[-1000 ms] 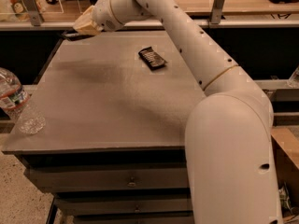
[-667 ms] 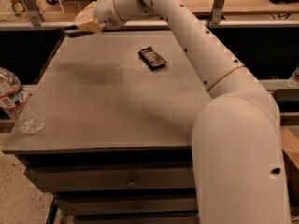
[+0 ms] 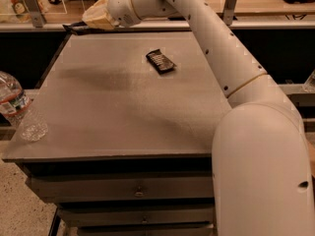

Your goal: Pick rxbar blueberry

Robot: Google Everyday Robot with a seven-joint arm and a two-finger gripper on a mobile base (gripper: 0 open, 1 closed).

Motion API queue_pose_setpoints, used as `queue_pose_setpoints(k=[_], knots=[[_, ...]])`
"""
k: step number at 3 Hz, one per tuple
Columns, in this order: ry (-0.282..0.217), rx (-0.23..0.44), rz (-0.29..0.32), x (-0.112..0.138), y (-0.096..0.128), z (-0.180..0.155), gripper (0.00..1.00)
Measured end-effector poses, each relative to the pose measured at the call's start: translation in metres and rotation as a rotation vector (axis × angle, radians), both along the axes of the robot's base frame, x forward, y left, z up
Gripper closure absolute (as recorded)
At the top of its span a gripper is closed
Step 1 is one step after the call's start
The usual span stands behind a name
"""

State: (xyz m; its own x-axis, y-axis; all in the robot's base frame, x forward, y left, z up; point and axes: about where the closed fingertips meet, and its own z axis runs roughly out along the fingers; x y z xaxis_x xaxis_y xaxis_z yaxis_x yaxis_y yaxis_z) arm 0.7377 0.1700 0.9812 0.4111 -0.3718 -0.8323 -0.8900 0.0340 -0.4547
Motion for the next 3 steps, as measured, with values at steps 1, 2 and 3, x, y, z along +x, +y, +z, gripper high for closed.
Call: queue_pose_setpoints(k=[1, 2, 3], knots=[[-0.035, -0.007, 0.056, -0.008, -0.008, 0.003, 1.0], [-0.067, -0.029, 0.152, -0.02, -0.01, 0.002, 1.0], [-0.067, -0.029, 0.152, -0.02, -0.01, 0.002, 1.0]])
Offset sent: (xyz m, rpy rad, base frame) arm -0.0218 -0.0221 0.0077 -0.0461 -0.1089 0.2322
